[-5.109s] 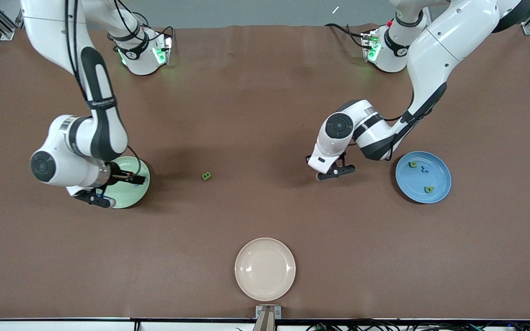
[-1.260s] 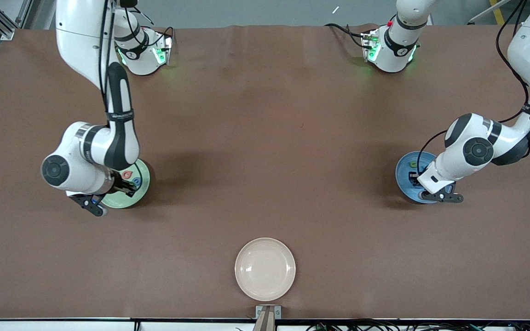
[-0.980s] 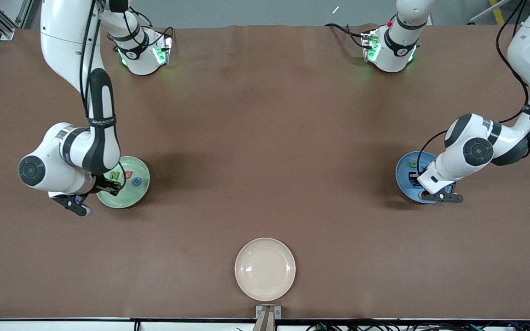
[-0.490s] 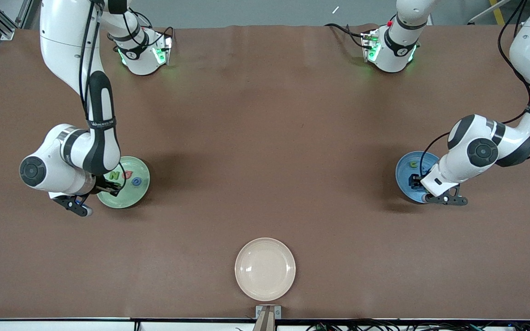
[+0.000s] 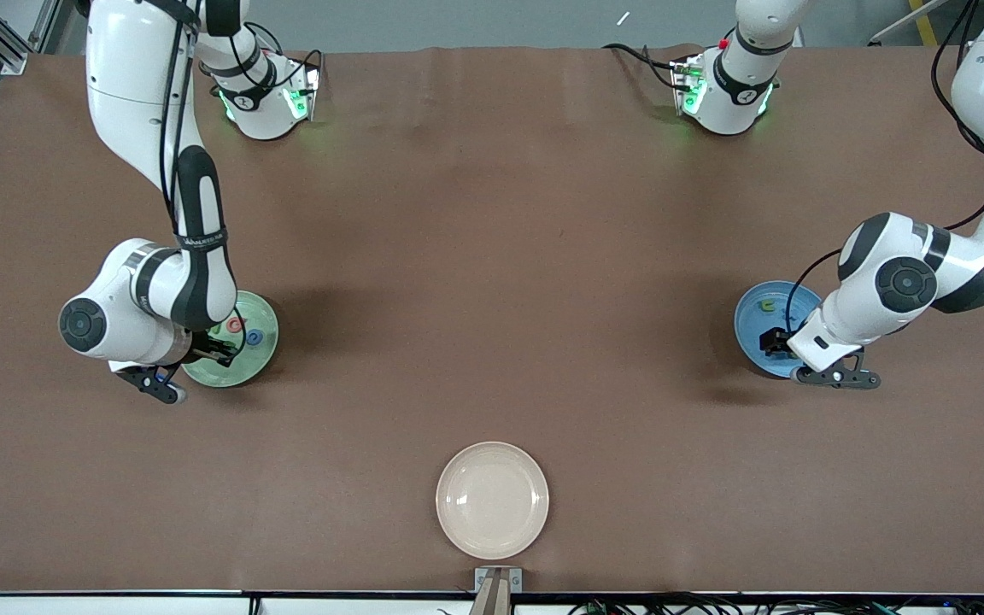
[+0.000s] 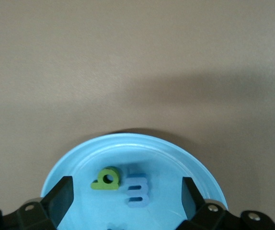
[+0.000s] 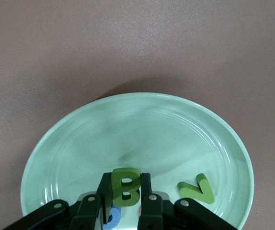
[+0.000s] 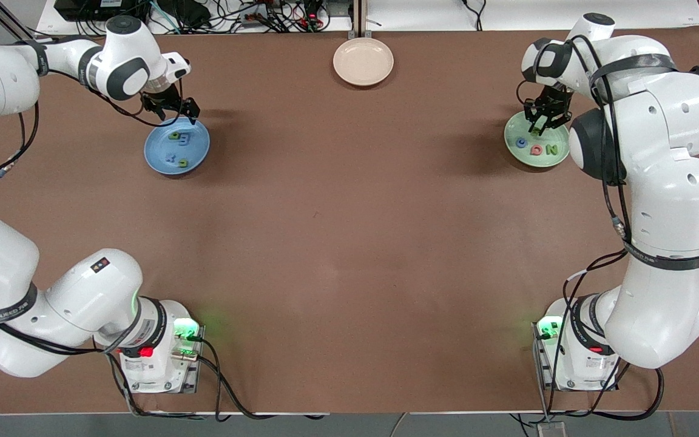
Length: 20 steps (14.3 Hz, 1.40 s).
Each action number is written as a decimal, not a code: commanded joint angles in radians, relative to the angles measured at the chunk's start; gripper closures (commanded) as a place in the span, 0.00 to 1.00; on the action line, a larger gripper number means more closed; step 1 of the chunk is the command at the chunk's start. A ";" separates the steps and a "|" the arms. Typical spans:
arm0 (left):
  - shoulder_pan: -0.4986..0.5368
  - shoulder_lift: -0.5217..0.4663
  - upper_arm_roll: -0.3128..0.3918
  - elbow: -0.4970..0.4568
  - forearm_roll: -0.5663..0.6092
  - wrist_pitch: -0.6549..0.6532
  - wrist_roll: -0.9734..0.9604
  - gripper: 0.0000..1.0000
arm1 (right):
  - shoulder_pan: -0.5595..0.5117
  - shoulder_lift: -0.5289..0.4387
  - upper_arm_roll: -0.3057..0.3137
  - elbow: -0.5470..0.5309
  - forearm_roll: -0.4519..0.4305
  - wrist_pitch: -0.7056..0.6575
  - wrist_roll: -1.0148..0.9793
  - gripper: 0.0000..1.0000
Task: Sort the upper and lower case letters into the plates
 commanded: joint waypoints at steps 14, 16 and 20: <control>-0.293 -0.161 0.266 0.122 -0.500 -0.024 0.211 0.01 | -0.019 -0.038 -0.149 0.143 -0.003 -0.354 -0.241 0.00; -0.468 -0.188 0.445 0.142 -0.600 -0.032 0.241 0.01 | -0.018 -0.038 -0.183 0.195 -0.037 -0.422 -0.251 0.00; -0.677 -0.210 0.639 0.174 -0.706 -0.076 0.259 0.01 | -0.019 -0.038 -0.252 0.330 -0.068 -0.587 -0.251 0.00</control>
